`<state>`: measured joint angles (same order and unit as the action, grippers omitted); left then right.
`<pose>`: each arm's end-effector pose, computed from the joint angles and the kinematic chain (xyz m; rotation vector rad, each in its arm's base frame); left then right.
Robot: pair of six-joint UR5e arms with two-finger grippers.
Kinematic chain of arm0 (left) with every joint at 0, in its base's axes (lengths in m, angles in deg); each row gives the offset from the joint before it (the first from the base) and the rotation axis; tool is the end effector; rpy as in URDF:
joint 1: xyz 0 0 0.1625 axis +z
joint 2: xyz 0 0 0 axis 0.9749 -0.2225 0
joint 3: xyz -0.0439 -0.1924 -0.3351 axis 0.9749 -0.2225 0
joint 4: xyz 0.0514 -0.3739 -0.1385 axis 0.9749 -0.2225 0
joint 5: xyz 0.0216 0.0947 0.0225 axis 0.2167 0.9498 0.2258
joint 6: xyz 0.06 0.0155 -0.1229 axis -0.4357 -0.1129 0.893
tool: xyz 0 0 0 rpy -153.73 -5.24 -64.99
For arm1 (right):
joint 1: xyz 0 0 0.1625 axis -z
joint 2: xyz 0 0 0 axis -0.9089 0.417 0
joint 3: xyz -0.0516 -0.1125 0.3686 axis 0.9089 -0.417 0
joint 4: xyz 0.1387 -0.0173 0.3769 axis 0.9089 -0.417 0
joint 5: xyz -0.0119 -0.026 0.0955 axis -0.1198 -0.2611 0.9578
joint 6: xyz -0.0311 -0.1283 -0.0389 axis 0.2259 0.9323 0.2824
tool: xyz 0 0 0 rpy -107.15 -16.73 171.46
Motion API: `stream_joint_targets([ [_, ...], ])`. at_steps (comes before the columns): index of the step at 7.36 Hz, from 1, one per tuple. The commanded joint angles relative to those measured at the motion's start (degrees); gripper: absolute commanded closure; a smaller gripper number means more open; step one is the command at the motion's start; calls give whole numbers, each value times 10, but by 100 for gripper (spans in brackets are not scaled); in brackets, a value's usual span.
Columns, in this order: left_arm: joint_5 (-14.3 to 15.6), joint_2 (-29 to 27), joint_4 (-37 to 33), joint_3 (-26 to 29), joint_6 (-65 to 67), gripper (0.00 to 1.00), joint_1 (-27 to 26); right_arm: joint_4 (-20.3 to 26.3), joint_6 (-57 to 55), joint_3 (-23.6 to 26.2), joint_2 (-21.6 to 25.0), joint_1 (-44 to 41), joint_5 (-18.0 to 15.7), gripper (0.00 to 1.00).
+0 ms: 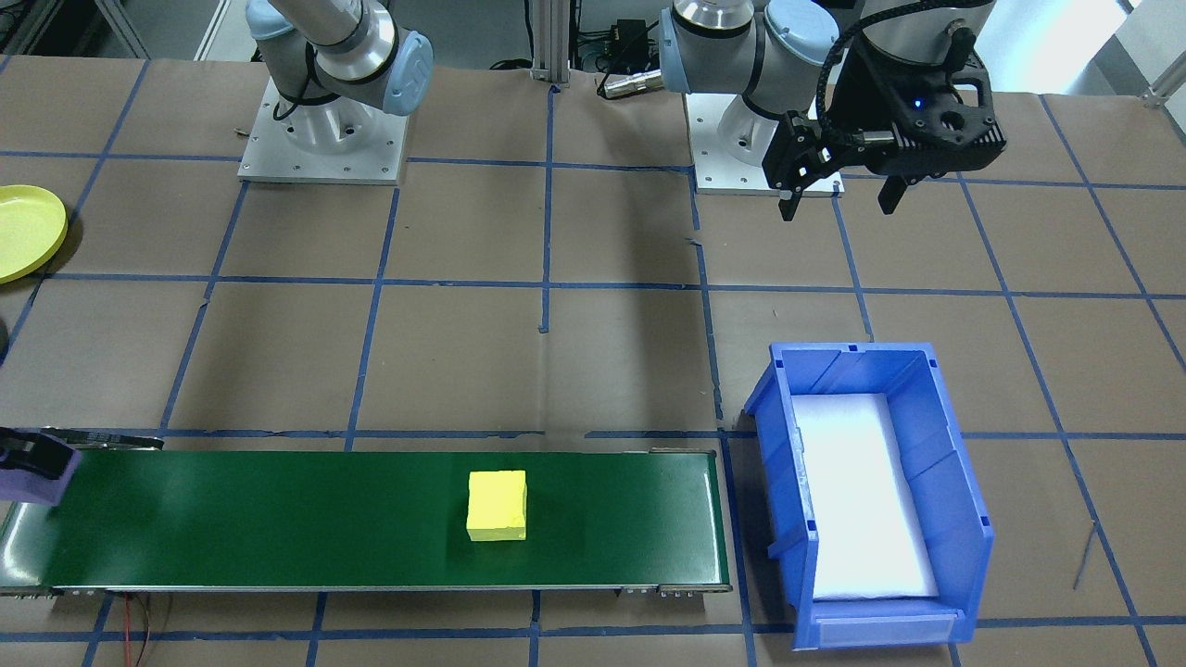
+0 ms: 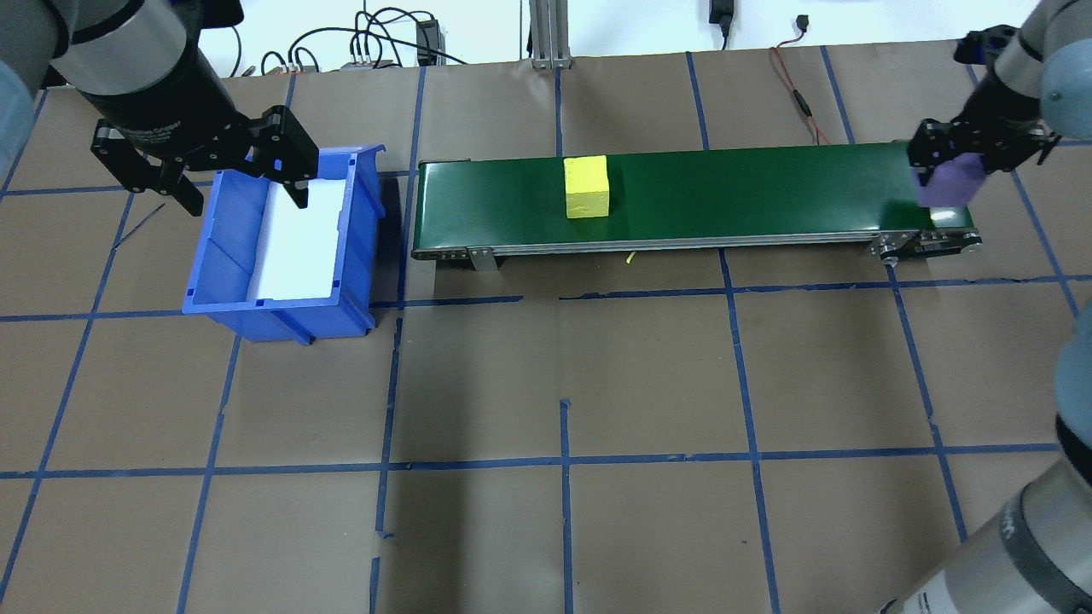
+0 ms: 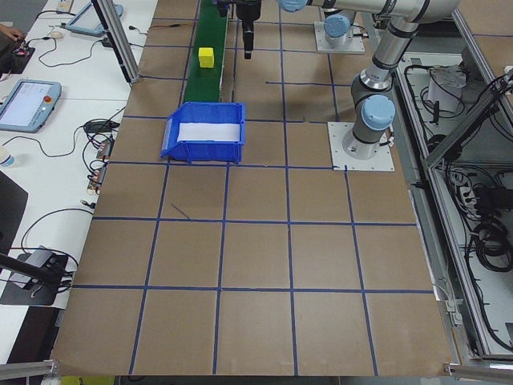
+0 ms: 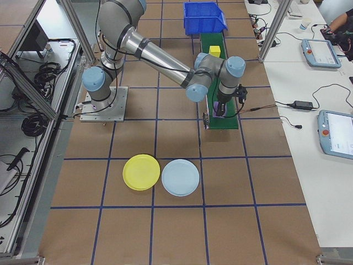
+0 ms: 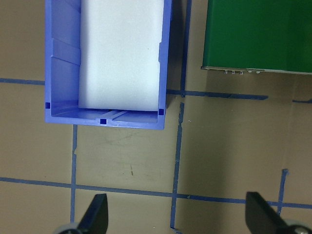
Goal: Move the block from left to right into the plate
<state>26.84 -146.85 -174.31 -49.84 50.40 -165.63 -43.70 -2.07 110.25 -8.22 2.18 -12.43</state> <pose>-0.1131 -0.4677 0.4485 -0.1021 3.0823 -0.0558 -0.1660 -0.6138 0.2270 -0.2248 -3.1130 -0.0563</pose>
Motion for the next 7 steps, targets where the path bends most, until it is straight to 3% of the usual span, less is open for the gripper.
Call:
stream_joint_targets([
  [1, -9, -1, -15, 0, -23, 0, 57, -4, 136, 14, -1, 119, -21, 64],
  [3, -26, -1, -17, 0, -14, 0, 98, -44, 268, 28, -30, 234, -11, 64],
  [5, -37, -1, -23, 0, -15, 0, 89, -70, 348, 35, -48, 307, 20, 63],
  [6, -39, -2, -29, 0, -19, 0, 75, -66, 359, 36, -48, 308, 21, 54],
  [7, -34, -2, -29, -1, -19, 0, 42, -67, 359, 45, -48, 308, 22, 37],
])
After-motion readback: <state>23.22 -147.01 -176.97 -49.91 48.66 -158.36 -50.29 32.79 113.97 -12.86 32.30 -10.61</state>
